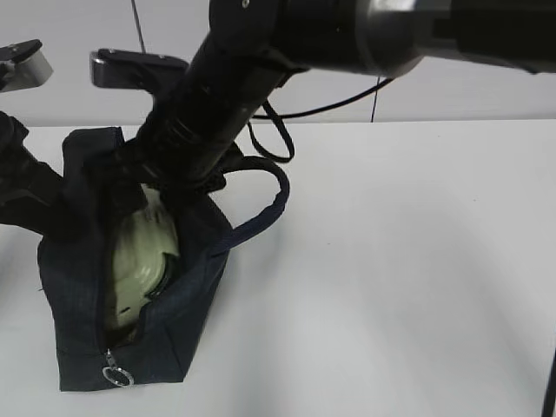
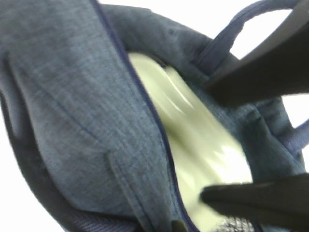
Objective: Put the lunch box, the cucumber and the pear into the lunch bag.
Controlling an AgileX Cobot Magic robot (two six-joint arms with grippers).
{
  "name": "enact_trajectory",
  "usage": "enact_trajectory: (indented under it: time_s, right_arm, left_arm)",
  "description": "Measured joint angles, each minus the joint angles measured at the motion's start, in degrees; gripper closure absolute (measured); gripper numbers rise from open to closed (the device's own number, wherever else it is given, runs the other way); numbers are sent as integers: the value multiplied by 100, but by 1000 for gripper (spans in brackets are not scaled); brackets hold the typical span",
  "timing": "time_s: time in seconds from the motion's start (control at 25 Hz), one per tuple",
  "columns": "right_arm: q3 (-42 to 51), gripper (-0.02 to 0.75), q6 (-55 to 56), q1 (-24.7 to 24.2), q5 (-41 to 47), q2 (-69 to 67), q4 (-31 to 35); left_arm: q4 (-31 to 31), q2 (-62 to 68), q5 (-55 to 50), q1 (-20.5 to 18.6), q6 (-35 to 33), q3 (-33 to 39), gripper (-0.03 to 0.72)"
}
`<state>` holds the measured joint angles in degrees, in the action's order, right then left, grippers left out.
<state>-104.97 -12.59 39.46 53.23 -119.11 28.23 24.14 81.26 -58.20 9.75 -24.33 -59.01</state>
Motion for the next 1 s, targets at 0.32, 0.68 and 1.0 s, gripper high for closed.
enact_trajectory:
  time_s: [0.32, 0.68, 1.0]
  right_arm:
    - [-470, 170, 809, 0, 796, 303, -1639]
    - [-470, 254, 1062, 0, 1197, 231, -2345]
    - [-470, 272, 1075, 0, 1233, -311, -2374]
  left_arm:
    - [2, 0, -12, 0, 0, 0, 666]
    - [2, 0, -18, 0, 0, 0, 666]
    - [2, 0, -24, 0, 0, 0, 666]
